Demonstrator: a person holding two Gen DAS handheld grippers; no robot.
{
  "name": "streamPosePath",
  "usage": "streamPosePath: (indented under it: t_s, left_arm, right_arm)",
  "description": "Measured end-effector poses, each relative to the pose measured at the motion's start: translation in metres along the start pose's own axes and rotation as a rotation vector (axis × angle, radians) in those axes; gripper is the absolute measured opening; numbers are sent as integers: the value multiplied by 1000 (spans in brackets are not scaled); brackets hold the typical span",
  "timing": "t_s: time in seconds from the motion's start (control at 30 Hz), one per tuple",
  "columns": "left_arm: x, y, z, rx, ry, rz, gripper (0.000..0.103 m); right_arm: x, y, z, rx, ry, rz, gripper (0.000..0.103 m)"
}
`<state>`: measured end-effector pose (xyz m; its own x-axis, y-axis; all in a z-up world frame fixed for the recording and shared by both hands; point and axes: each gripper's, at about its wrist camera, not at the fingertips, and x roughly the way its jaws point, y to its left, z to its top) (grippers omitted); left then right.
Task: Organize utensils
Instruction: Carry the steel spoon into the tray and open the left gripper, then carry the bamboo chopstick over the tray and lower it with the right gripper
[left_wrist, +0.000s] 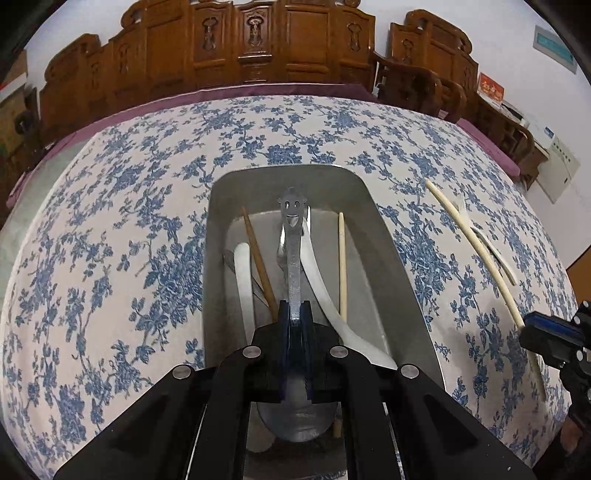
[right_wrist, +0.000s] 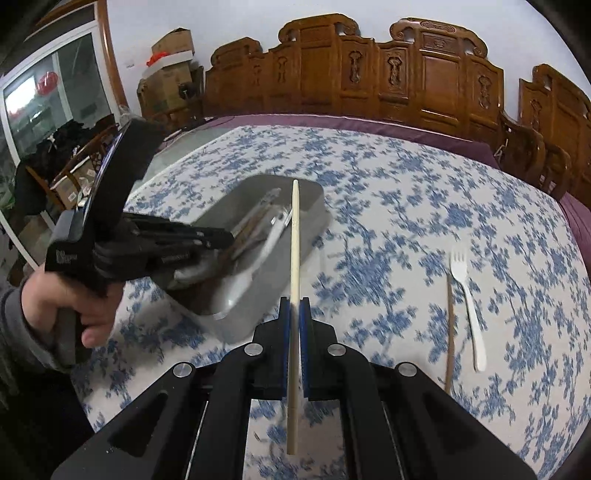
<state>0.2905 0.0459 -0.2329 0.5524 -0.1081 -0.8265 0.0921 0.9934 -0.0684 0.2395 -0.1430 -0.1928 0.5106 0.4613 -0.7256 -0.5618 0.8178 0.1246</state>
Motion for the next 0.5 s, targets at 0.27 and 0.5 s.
streamPosePath:
  t_s: [0.27, 0.5]
  left_arm:
    - [-22, 10, 10, -3, -52, -12, 6]
    - [-41, 23, 16, 7, -99, 25, 6]
  right_arm:
    - [19, 12, 33, 16, -26, 11, 6]
    - [37, 27, 55, 45, -40, 25, 6]
